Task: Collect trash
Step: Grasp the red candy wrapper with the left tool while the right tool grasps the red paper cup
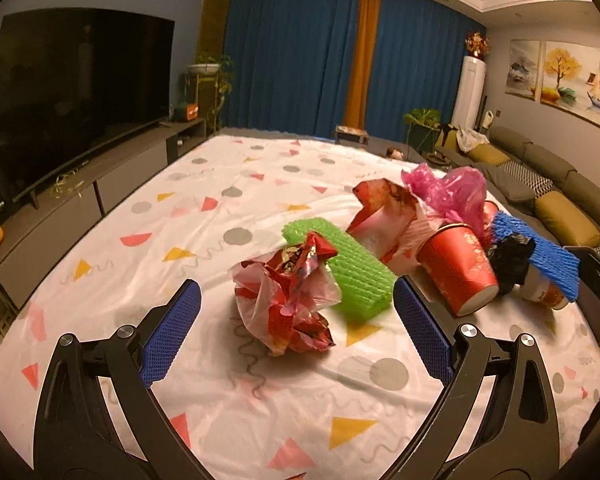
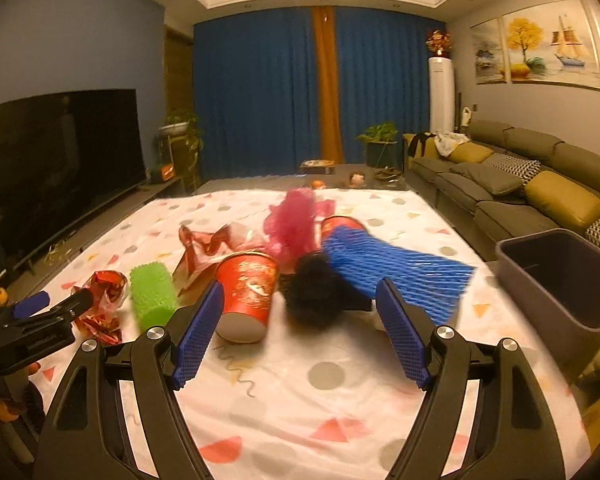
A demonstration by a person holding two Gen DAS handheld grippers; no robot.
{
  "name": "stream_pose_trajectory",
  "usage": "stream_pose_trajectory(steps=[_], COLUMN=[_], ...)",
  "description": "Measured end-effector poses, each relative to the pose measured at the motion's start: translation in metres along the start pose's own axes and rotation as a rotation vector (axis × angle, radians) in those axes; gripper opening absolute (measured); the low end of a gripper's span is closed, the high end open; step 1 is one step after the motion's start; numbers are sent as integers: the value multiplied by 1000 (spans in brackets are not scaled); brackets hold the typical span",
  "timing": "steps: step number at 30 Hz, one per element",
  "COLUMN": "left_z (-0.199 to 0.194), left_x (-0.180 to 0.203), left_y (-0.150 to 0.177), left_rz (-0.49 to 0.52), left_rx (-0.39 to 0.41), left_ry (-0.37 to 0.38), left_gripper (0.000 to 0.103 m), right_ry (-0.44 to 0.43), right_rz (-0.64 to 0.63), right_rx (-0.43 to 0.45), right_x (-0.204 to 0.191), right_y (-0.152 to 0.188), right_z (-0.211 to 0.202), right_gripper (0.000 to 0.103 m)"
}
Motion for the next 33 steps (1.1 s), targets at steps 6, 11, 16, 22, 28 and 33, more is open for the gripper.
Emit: stream_pose_trajectory(steps=[6,11,16,22,28,33], left_z=[19,35,43,44,31,19], left_x=[-2,-8,-6,-4,0,10], left_y=[3,9,14,15,6,-1], left_rz=[1,-45,-70,-98,-89,-59], left_rx=[-54,-121,-153,-148,-71,-6], left_ry=[21,73,127,188,221,253], left_gripper=[88,68,54,32,25,25], right_ry=[-20,-31,-35,-25,-4,-3], right_rz=[-24,-40,-54,-56,-62,-53], right_rx=[-56,-98,-140,-185,-227,-260], right_x=[-20,-32,-41,-44,-43,-41], right_y=[7,16,20,26,29,29], right_z=[31,49,68,89,107,120], right_gripper=[76,76,76,76,76,76])
Point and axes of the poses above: each gripper's, at about its wrist camera, not at the fingertips, and z roughly the way its jaws point, x to its right, y to its underside, the point moved 8 cm from there along z, roughly the way its jaws point, and after that the axes turned 9 degrees about z, right-handed, at the moved point
